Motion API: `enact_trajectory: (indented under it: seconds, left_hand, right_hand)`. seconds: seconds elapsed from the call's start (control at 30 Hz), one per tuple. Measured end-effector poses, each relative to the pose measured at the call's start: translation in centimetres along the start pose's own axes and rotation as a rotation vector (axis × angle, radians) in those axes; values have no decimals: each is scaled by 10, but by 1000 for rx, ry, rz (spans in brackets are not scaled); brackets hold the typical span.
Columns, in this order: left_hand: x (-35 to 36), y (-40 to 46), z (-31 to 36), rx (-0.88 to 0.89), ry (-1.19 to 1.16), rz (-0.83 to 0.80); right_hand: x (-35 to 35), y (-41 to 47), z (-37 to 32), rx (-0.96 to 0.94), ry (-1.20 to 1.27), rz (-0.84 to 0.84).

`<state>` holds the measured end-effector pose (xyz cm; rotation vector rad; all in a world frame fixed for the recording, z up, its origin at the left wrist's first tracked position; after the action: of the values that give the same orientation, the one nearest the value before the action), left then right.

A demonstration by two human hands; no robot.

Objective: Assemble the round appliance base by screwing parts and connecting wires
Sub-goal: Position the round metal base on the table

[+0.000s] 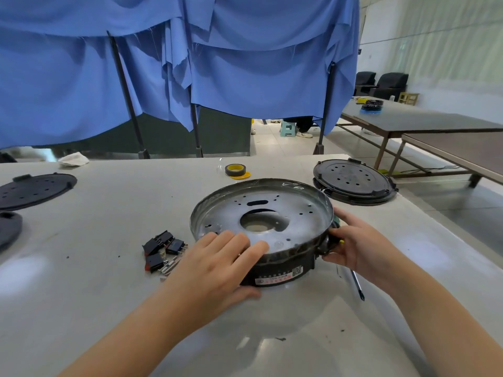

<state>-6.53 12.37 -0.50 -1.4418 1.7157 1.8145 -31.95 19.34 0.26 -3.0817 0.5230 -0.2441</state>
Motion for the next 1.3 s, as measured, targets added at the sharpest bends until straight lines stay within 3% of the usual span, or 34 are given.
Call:
enact_trajectory:
  seconds: [0.23, 0.33, 0.57, 0.67, 0.77, 1.3]
  left_hand:
    - [2, -6, 13, -71, -178, -51]
    - [2, -8, 14, -69, -206, -59]
    - [2, -10, 11, -83, -276, -28]
    - [1, -9, 10, -63, -248, 2]
    - [-3, -9, 10, -52, -226, 30]
    - [2, -11, 8, -71, -239, 93]
  right_hand:
    - [-1, -10, 0, 129, -421, -23]
    - [-6, -12, -1, 8, -661, -4]
    - [-16, -14, -7, -282, -867, 196]
    - [-3, -19, -6, -515, -874, 176]
    - [7, -25, -6, -615, -898, 109]
    - [7, -29, -9, -513, -810, 172]
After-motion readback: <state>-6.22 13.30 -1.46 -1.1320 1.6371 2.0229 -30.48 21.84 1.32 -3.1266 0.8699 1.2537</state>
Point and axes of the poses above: each hand's wrist, its own y-axis towards the middle knuckle, its own x-axis out of the palm, z = x × y, the point moved 1 cm from there along y, towards the middle knuckle, and after that the axes turned 9 degrees about -x, right-handed, at the moved point
